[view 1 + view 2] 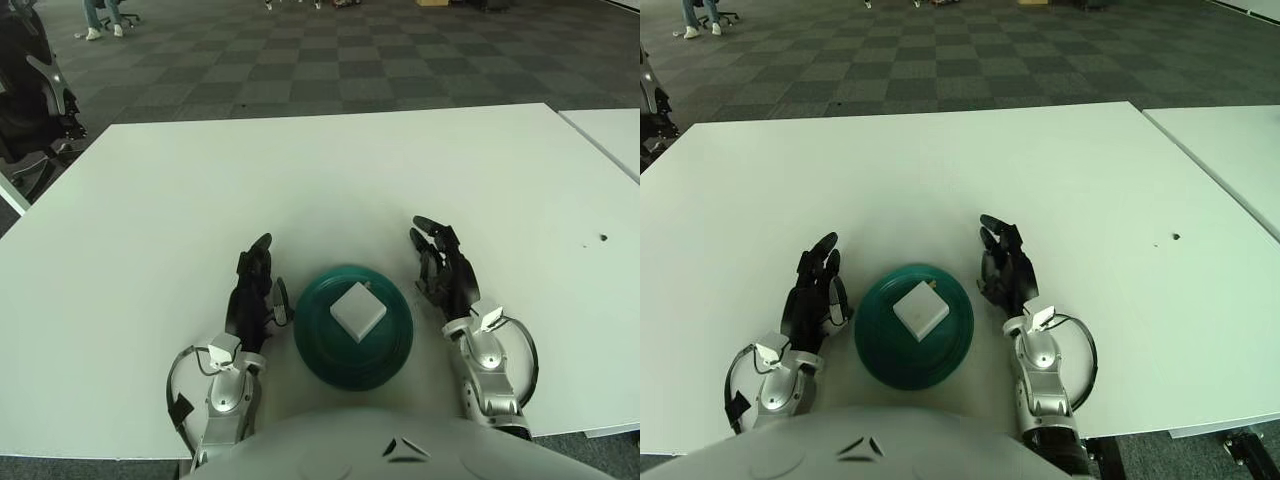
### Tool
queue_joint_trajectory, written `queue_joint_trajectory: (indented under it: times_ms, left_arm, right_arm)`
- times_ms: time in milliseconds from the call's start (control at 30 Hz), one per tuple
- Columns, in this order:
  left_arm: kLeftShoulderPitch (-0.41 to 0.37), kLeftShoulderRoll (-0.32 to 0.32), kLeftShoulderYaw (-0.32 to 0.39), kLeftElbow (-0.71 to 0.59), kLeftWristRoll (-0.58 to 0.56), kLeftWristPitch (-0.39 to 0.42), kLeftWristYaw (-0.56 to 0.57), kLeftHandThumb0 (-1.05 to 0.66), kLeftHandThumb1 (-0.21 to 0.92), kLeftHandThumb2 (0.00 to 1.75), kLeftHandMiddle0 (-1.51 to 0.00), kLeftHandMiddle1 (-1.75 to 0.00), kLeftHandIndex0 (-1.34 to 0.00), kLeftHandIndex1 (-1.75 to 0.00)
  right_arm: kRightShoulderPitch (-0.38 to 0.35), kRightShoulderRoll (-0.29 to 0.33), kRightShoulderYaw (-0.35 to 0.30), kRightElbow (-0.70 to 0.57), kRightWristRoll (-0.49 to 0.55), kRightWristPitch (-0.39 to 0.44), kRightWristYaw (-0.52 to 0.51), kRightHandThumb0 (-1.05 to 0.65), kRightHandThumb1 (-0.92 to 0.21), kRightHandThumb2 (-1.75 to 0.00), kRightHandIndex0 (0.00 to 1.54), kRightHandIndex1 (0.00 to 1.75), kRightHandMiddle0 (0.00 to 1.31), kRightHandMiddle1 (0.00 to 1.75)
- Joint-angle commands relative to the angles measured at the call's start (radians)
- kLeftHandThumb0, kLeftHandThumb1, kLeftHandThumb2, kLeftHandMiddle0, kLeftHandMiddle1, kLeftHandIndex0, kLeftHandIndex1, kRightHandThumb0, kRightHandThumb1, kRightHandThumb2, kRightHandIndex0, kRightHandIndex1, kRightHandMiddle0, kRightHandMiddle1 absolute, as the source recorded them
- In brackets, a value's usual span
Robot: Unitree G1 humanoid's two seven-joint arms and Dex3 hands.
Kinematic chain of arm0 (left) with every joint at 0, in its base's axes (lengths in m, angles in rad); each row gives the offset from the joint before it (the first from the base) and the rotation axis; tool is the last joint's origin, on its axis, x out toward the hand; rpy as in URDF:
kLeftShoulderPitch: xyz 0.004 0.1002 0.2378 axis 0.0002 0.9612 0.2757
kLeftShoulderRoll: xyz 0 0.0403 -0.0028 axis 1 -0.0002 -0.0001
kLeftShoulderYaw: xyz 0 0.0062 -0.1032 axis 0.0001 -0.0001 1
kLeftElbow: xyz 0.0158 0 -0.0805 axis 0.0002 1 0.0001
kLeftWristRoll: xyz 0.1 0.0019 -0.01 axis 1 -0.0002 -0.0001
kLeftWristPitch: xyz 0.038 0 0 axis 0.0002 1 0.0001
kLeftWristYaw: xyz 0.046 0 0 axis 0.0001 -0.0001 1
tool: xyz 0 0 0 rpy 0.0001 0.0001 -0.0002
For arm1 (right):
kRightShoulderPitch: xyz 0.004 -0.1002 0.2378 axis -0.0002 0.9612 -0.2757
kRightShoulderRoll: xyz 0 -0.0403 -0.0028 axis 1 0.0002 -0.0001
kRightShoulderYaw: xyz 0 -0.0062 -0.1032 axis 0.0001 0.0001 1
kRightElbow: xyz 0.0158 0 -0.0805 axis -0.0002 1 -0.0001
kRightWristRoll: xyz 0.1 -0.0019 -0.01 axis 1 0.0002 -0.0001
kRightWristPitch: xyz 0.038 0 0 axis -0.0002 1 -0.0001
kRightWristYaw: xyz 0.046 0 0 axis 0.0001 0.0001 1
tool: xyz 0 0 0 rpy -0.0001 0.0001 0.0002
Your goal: Put the charger into the plate.
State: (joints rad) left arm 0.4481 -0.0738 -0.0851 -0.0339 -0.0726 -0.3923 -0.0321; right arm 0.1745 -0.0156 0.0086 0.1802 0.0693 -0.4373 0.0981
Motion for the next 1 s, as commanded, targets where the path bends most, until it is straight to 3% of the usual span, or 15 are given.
queue_joint_trajectory:
  times_ms: [0, 167, 333, 767, 967]
  left_arm:
    - [0.013, 0.015, 0.014, 0.026, -0.002, 0.025, -0.006, -0.95, 0.92, 1.0, -0.15, 0.0, 0.0, -0.56]
    - [0.007, 0.023, 0.021, 0.054, 0.009, 0.019, -0.01, -0.95, 0.92, 0.99, -0.14, 0.0, 0.0, -0.57]
    - [-0.039, 0.032, 0.049, 0.211, -0.008, -0.03, -0.032, -0.95, 0.92, 0.99, -0.15, 0.0, 0.0, -0.57]
    - [-0.038, 0.029, 0.062, 0.233, -0.011, -0.007, -0.04, -0.95, 0.92, 1.01, -0.18, -0.01, 0.0, -0.55]
    - [-0.041, 0.019, 0.062, 0.259, 0.009, -0.018, -0.021, -0.94, 0.92, 1.02, -0.17, -0.01, 0.0, -0.52]
  right_arm:
    - [-0.001, -0.008, -0.022, 0.11, -0.007, -0.009, -0.007, -0.86, -0.92, -0.82, 0.25, 0.0, 0.0, 0.7]
    - [-0.009, -0.017, -0.023, 0.144, -0.044, -0.017, -0.026, -0.86, -0.92, -0.84, 0.21, 0.0, 0.0, 0.63]
    - [-0.011, -0.013, -0.014, 0.17, -0.062, -0.026, -0.036, -0.85, -0.92, -0.83, 0.21, 0.0, 0.0, 0.59]
    - [-0.016, -0.043, -0.013, 0.266, -0.086, -0.037, -0.049, -0.82, -0.92, -0.83, 0.21, 0.0, 0.0, 0.52]
    - [-0.045, -0.029, -0.039, 0.407, -0.055, -0.077, -0.051, -0.81, -0.92, -0.84, 0.21, 0.0, 0.0, 0.54]
